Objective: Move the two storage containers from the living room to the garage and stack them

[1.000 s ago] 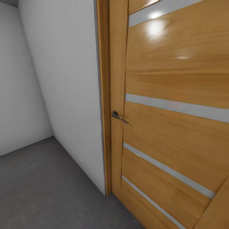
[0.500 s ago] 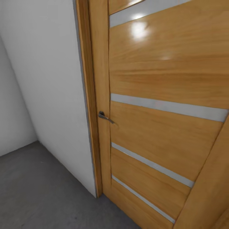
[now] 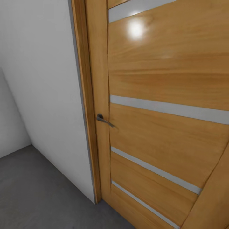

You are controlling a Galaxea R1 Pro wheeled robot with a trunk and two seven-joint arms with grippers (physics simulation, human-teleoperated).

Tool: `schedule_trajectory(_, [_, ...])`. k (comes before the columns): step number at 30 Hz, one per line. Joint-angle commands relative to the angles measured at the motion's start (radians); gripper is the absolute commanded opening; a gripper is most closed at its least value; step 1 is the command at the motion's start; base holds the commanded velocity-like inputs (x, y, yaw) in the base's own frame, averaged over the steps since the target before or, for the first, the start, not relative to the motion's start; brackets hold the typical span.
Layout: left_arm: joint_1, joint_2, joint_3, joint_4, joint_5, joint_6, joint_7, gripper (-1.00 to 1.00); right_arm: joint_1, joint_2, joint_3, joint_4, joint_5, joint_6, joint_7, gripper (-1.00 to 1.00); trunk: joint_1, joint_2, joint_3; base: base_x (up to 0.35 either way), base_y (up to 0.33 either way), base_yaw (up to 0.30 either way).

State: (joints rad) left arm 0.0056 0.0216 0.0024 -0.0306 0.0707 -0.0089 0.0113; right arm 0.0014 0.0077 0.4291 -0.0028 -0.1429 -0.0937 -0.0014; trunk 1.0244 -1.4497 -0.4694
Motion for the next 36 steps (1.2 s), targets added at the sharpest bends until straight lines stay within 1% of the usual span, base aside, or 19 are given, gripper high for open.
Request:
schedule_trajectory(1, [0.001,0.0,-0.001,-0.001,0.007,-0.001,0.001,1.0,0.0,0.0,0.008,0.0,-0.011,-0.003,0.0,1.0,0.001,0.0,-0.001,0.279,0.209,-0.002])
schedule_trajectory(6, [0.001,0.0,-0.001,-0.002,0.006,-0.001,0.001,1.0,0.0,0.0,0.008,0.0,-0.011,-0.003,0.0,1.0,0.001,0.0,-0.001,0.276,0.204,0.0])
schedule_trajectory(12, [0.001,0.0,-0.001,-0.002,0.006,-0.002,0.001,1.0,0.0,0.0,0.008,0.0,-0.011,-0.003,0.0,1.0,0.001,0.0,-0.001,0.093,0.062,-0.093])
schedule_trajectory(36, [0.001,-0.001,-0.005,-0.002,0.006,-0.002,0.001,1.0,0.0,0.0,0.008,0.0,-0.011,-0.003,0.0,1.0,0.001,0.0,-0.001,0.004,0.002,-0.266])
